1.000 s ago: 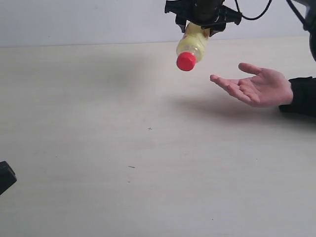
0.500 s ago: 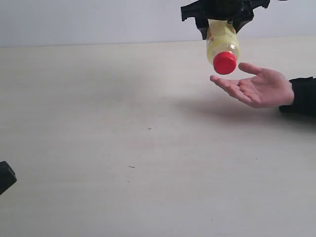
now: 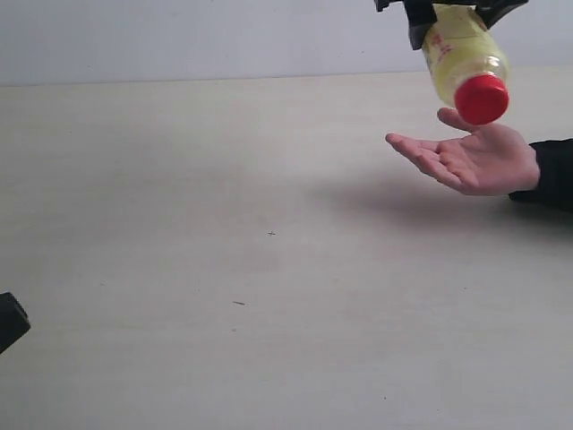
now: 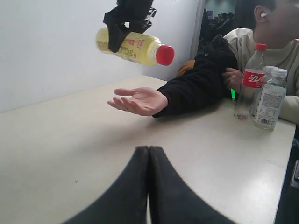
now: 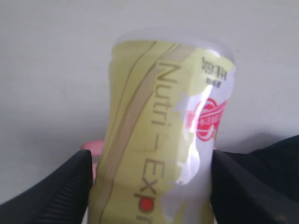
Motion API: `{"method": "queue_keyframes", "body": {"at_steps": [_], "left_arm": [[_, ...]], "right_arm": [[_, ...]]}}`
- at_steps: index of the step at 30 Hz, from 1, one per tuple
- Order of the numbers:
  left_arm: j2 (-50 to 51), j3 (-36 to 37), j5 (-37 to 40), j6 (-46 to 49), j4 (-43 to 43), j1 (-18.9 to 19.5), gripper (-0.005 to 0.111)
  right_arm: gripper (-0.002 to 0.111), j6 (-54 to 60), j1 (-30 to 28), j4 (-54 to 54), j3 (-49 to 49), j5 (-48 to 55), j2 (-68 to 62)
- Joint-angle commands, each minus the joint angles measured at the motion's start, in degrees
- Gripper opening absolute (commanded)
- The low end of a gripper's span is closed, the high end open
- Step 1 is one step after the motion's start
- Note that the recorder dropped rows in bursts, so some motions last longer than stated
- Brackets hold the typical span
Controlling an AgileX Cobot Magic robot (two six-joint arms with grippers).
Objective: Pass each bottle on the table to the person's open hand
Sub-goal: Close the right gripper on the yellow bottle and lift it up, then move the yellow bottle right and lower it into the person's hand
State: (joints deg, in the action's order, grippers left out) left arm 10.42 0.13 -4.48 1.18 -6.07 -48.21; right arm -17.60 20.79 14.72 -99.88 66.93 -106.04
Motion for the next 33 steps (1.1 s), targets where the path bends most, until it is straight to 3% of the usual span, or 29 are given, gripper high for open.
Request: {"method": "queue_keyframes", "body": {"at_steps": [1,17,23,33], "left_arm": [[-0.4,-0.1,-0.3,0.0,-0.3,0.2,0.0],[-0.4,-0.1,-0.3,0.0,-0.3,0.2,0.0],[-0.4,-0.1,-0.3,0.0,-0.3,0.2,0.0],[-0.4,-0.1,-0.3,0.0,-0.3,0.2,0.0]], "right_arm": [[0.0,0.8,-2.4,0.2,7.4,-3.5,7.0],[0.0,3.1,-4.3,0.5,31.1,-21.2,13.6],[0.0,3.0,-4.3,1.1,34.0,-26.8,9.8],[0.0,2.6,-4.3,2.1,34.1,-26.5,1.7]]}}
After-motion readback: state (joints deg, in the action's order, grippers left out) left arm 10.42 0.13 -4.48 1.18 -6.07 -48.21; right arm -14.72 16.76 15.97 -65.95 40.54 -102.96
